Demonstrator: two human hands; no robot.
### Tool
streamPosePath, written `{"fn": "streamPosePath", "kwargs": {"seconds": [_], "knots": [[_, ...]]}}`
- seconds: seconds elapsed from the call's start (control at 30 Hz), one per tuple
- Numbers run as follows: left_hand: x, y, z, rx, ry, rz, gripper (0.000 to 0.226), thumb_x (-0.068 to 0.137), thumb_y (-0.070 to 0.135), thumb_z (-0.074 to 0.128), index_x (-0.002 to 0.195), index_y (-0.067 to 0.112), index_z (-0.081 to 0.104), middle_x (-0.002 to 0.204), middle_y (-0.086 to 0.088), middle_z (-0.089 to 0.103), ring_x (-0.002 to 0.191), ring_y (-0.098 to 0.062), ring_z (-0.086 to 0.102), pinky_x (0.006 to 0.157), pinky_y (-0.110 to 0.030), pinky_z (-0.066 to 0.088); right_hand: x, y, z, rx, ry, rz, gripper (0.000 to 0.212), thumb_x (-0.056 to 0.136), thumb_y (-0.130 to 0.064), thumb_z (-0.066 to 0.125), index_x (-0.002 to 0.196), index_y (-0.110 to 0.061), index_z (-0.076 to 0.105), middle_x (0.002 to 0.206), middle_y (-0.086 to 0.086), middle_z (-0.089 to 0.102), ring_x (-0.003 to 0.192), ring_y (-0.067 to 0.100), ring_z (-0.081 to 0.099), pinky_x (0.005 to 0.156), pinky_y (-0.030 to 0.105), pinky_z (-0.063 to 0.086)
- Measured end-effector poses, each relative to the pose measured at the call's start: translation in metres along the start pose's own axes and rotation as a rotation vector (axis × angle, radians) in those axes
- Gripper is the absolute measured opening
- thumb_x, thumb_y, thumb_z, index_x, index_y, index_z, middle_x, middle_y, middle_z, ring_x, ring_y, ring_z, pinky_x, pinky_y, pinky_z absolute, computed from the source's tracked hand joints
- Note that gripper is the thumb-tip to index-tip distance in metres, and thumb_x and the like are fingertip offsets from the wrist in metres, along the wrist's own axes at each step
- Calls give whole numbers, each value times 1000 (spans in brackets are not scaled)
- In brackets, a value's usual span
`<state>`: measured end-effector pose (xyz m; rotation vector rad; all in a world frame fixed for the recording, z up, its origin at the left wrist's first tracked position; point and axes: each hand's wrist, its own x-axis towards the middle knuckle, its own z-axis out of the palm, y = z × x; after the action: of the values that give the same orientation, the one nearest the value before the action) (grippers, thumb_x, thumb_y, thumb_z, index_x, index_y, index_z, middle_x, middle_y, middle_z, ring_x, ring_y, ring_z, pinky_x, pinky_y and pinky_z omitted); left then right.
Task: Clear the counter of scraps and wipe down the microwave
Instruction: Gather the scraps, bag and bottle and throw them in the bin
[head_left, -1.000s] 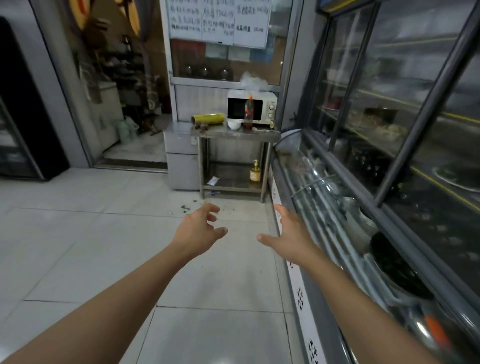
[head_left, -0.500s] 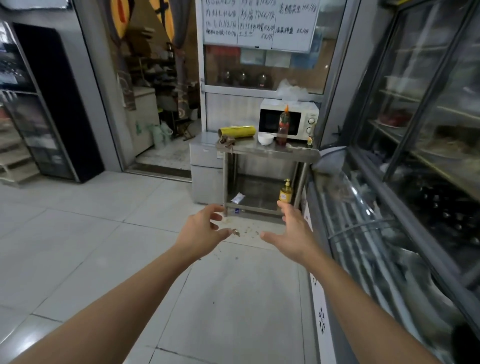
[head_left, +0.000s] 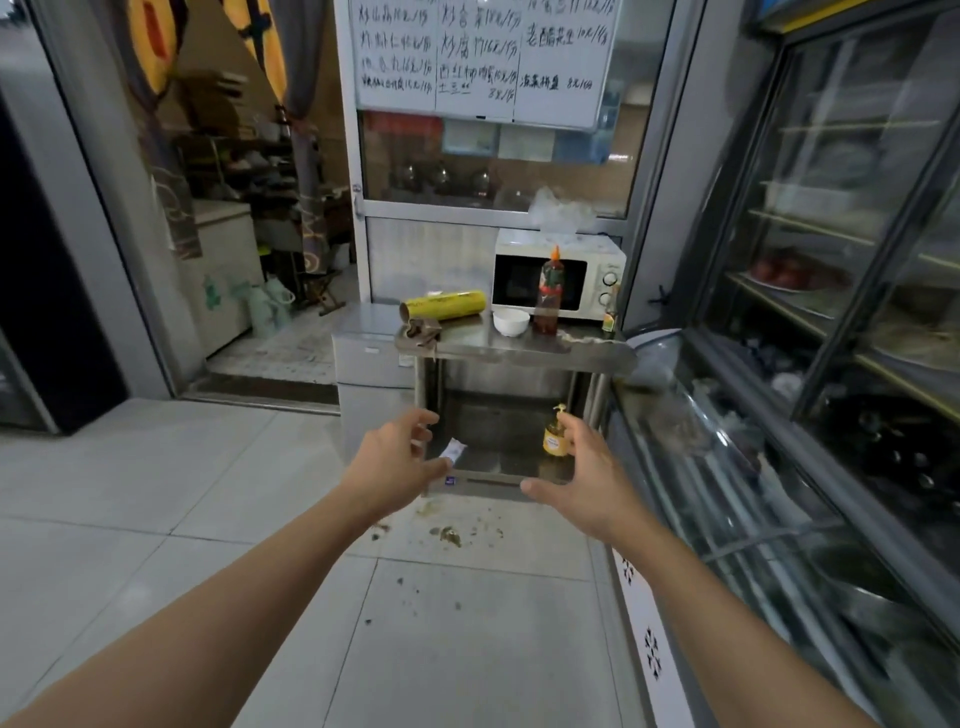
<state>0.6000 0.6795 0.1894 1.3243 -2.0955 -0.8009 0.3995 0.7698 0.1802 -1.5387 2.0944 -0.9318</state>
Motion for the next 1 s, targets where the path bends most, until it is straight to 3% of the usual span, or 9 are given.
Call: {"fn": "streamPosePath", "kwargs": {"seconds": [0.2, 0.33, 0.47, 0.8, 1.0], "knots": [[97, -9, 2, -25, -51, 57, 54, 81, 25, 71, 129, 23, 47, 119, 1, 58, 100, -11, 56, 83, -23, 46, 84, -6, 8, 8, 45, 35, 92, 75, -40, 74, 147, -30, 16, 152, -3, 22, 135, 18, 33, 109, 41, 36], [156, -12, 12, -13, -59, 67, 54, 80, 26, 71, 129, 23, 48, 117, 4, 59, 99, -10, 57, 83, -21, 44, 144, 2, 9, 29, 49, 46, 93, 74, -42, 74, 145, -33, 16, 150, -7, 22, 132, 19, 36, 97, 47, 48], [219, -15, 27, -15, -44, 65, 54, 80, 26, 71, 129, 23, 48, 116, 3, 59, 99, -11, 57, 82, -22, 45, 215, 19, 5, -5, 48, 18, 90, 77, -40, 73, 147, -28, 17, 151, -3, 25, 136, 17, 32, 106, 35, 33], [400, -10, 71, -16, 19, -43, 53, 80, 27, 71, 127, 26, 49, 112, 6, 58, 97, -9, 56, 80, -20, 43, 417, 69, -22, -6, -47, 1, 90, 77, -43, 71, 146, -30, 15, 153, -3, 22, 138, 15, 29, 107, 36, 32], [479, -14, 99, -31, -31, -72, 53, 79, 25, 73, 127, 24, 50, 113, 2, 60, 98, -11, 57, 83, -22, 44, 495, 101, -23, 18, -67, 36, 86, 79, -42, 69, 146, -29, 18, 151, -4, 22, 136, 14, 32, 106, 34, 33]]}}
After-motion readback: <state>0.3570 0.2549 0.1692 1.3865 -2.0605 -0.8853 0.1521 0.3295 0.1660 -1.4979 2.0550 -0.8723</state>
